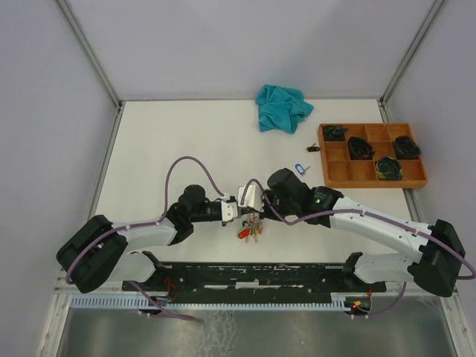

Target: Put the keys on the keyring

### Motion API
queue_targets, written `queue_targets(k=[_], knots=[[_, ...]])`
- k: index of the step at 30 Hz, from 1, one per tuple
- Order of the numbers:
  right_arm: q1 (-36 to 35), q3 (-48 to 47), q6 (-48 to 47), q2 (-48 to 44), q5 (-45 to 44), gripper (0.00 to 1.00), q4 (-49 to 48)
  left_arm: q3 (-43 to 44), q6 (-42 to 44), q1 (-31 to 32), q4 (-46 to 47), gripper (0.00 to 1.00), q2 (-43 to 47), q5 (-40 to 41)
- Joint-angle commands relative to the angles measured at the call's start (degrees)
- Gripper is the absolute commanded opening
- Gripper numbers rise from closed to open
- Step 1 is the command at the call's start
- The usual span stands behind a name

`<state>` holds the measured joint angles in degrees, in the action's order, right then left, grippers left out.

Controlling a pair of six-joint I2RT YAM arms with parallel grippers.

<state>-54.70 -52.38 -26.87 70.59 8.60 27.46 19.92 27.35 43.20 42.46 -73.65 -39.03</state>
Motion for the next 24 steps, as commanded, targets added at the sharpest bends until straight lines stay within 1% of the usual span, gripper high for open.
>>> queue_targets(k=[1,24], knots=[[-0.05,-0.72,-0.46,-1.77,-1.64,0.01,-2.06,2.53,0.15,0.12,2.82,0.03,0.76,-0.60],[0.01,-0.24,-0.71,-1.46,0.37,0.01,-2.58,3.01,-0.21,0.15,2.10,0.03,0.68,-0.50]])
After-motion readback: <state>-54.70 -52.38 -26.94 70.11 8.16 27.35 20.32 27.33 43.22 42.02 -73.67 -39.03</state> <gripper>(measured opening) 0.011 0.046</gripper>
